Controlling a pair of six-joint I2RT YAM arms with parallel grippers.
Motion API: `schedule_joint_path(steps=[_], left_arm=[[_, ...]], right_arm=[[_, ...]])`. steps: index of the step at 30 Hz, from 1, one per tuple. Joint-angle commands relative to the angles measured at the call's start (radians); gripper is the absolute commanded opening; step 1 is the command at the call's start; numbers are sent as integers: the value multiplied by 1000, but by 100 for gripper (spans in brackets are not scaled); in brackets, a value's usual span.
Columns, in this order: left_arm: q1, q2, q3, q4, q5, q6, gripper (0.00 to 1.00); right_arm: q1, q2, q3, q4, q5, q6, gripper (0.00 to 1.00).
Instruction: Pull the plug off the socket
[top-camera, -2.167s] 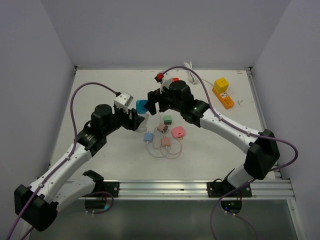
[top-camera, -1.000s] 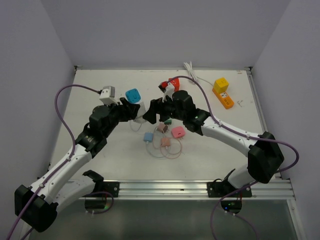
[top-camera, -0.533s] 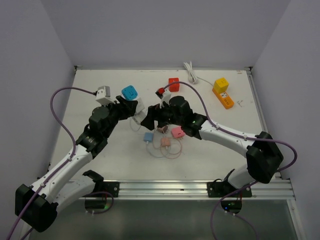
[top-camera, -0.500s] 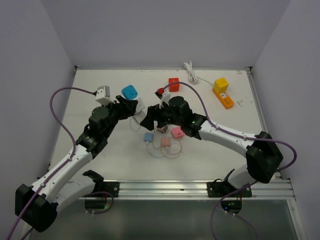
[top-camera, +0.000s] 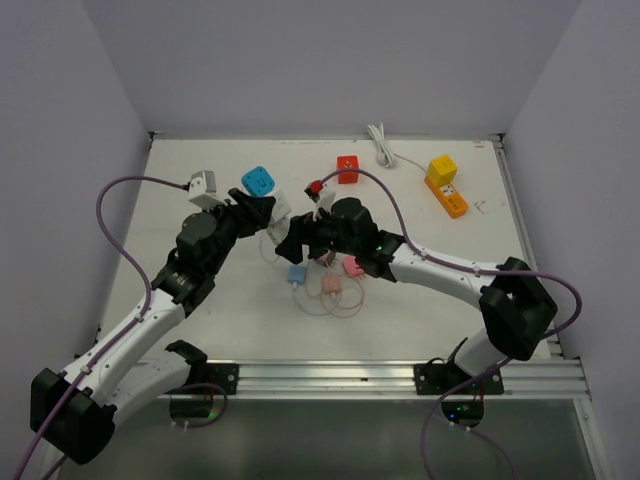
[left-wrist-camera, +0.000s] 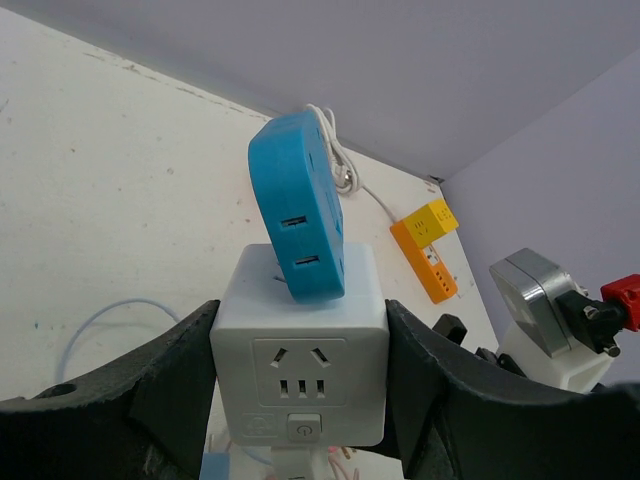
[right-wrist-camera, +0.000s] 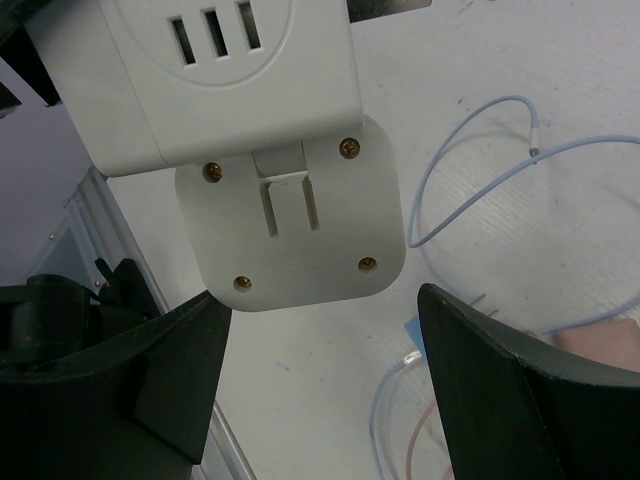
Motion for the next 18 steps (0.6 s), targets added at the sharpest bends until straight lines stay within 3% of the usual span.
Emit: schedule_joint_path(steps=[1,10,18], left_arm=[[2,-24,5,126,7,-46,0],[2,-30,1,126,-5,-36,0],[3,-28,31,81,36,161,0]], right_arm=[[7,24,6,84,20,5,78],[9,7,3,69,11,-13,77],[9,-124,6,-101,44,-94,84]])
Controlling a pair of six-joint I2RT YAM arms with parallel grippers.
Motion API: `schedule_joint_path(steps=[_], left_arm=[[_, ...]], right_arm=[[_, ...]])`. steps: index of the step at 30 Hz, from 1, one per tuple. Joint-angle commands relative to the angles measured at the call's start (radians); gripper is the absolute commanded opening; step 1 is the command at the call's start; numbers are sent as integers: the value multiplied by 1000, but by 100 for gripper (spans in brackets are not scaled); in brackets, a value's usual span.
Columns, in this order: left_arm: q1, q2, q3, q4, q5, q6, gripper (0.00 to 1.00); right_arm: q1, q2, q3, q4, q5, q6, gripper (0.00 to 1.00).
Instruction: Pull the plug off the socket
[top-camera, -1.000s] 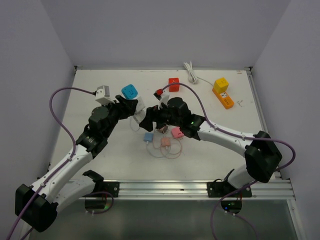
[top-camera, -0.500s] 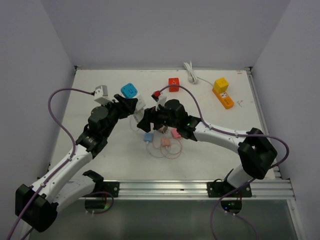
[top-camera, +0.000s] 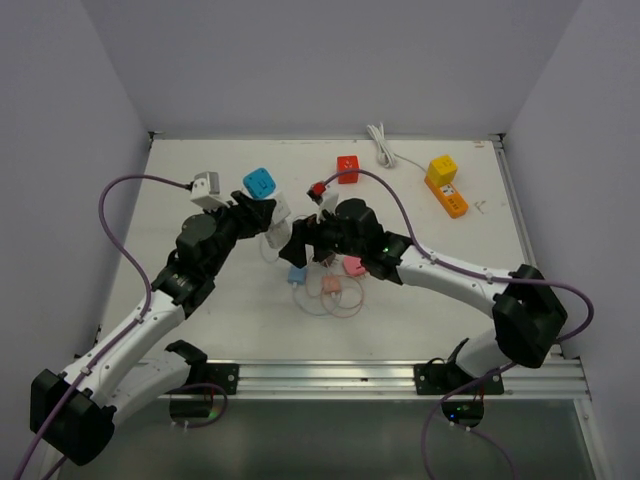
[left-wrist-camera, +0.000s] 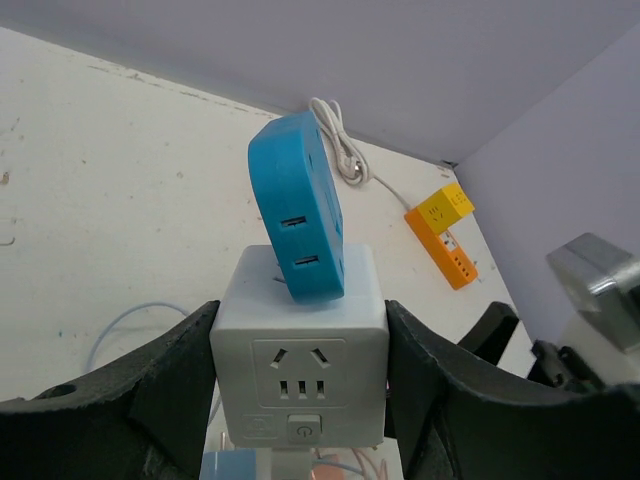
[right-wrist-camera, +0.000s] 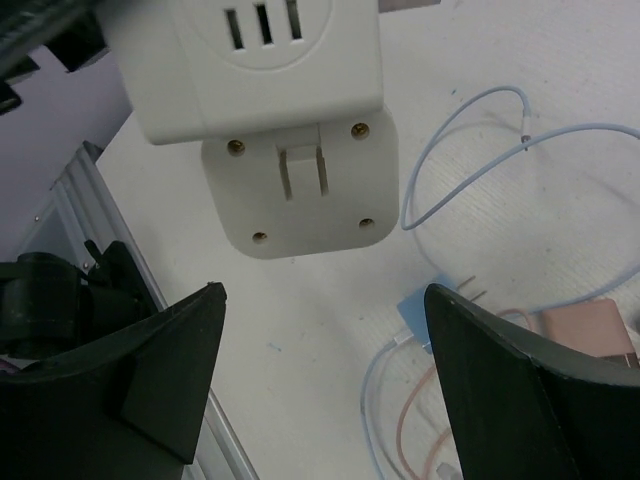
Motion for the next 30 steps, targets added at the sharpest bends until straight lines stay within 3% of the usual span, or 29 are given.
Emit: schedule_joint_path(steps=[1,7,13,23,30], left_arm=[[3,-22,44,64,59,136,0],[3,-38,50,11,203,299,0],[2,-52,81,-57,333,437,0],[2,-57,126,-126,436,517,0],[0,-68,92,-100,449,535,0]], right_arm=[[0,-116,19,-87,51,-55,86],[-1,-185,89,-174,148,-36,89],[0,-156,227,-252,191,-32,98],[0,-14,490,-367,268,22,99],[2,49,488,-353,257,91,99]])
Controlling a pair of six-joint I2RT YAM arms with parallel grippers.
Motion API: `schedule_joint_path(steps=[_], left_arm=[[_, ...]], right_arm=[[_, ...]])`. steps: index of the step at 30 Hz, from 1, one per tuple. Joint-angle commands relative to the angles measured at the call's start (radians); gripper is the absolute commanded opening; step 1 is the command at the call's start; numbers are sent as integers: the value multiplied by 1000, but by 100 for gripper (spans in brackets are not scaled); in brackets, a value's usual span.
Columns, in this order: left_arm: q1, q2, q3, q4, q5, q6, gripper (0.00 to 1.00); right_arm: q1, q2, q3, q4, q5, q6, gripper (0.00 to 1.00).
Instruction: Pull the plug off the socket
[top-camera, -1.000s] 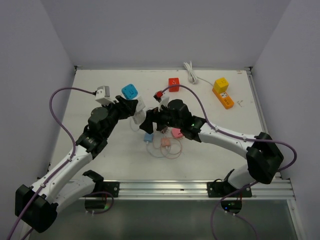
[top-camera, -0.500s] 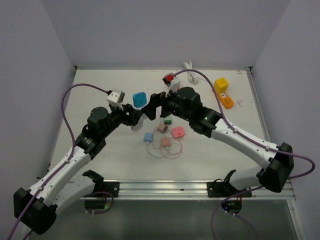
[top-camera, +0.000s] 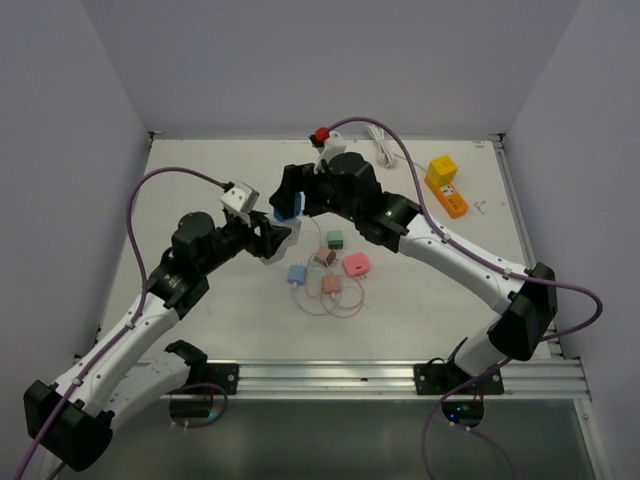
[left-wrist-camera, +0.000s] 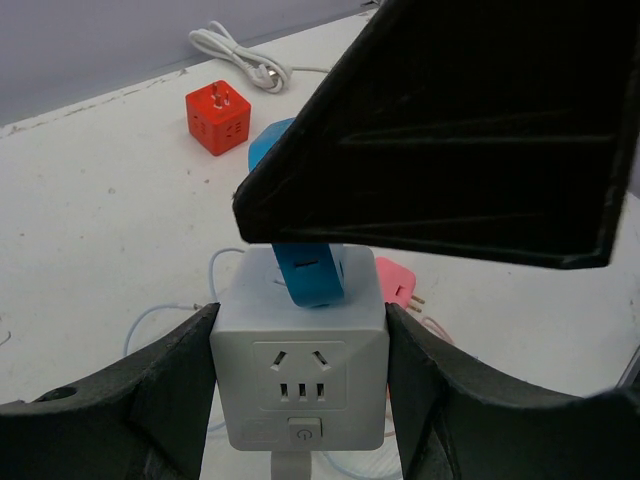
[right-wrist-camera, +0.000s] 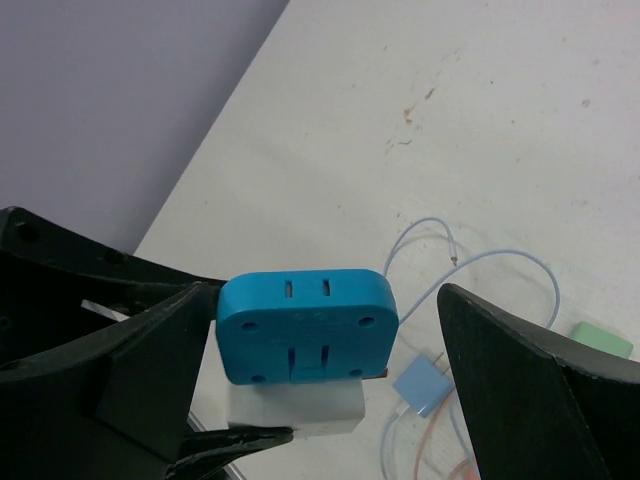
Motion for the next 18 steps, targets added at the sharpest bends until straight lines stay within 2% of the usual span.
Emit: schedule_joint_path(steps=[1,5,18], left_arm=[[0,-32,23,84,33,26,0],[0,-35,-8,102,17,24,0],[3,-16,-16,61,-141,-72,0]], right_arm=[[0,27,24,-2,-14,53,99],[2,41,-1,30,-57,70,96],[11,-8,-130,179,-52,79,51]])
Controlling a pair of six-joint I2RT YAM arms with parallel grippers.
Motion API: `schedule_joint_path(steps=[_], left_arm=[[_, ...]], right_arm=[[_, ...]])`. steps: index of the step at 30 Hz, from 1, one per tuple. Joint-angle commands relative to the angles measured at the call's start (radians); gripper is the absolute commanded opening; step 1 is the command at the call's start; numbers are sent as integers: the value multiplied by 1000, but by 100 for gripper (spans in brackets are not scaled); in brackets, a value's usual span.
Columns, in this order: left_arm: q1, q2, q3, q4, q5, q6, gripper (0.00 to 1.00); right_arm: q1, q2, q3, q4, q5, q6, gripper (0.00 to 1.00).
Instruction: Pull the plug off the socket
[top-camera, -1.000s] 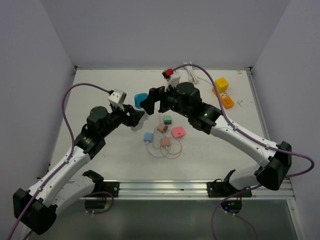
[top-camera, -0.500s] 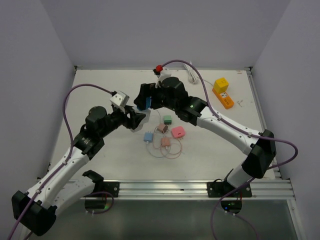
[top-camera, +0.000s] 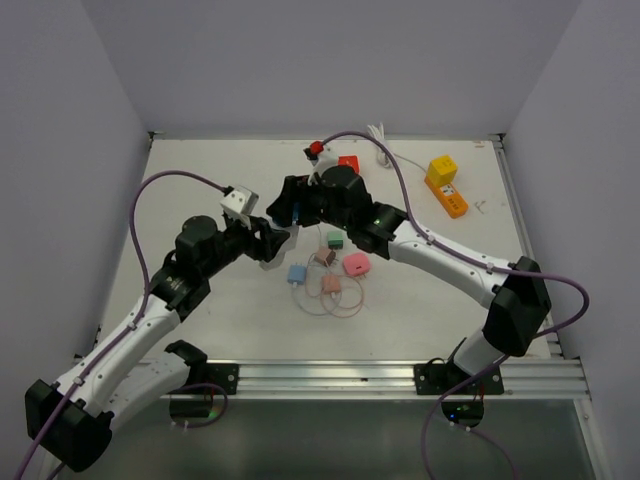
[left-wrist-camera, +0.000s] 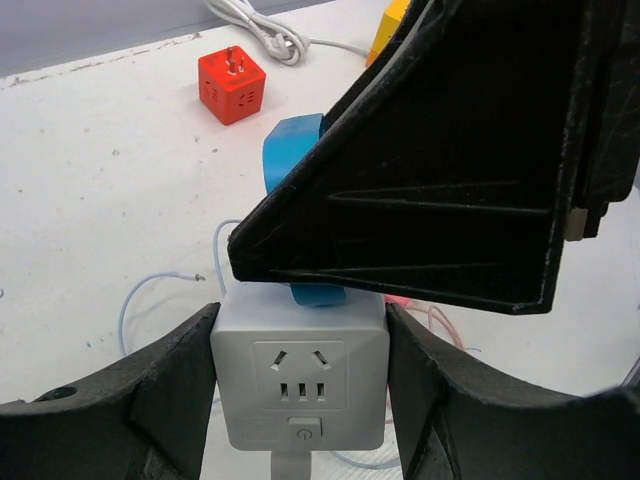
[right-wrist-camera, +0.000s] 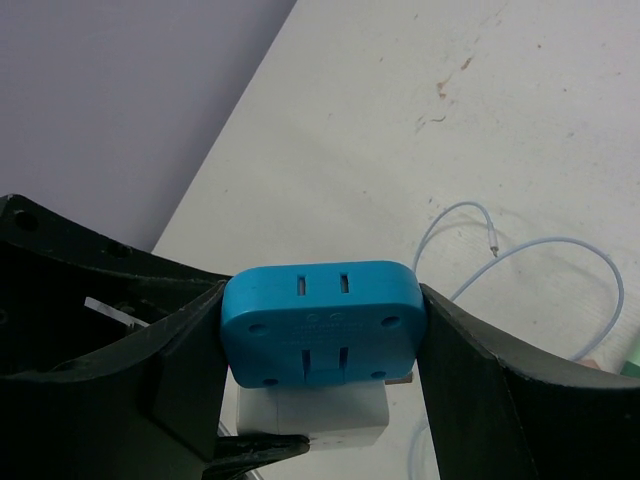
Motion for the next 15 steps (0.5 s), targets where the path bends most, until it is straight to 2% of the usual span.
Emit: schedule_joint_path(steps=[1,2,7,15], left_arm=[[8,-6,21,71,-98,-51,0],[8,-5,20,71,-103,-57,0],[15,2,15,72,-101,-86,0],[17,12,14,63,-74,-59,0]], right_arm=[[4,-58,-33,74,9,-1,47],[5,-63,-53,86,15,-1,41],[5,-83,-113,184,56,8,26],[4,-85,-84,180,156,-23,1]])
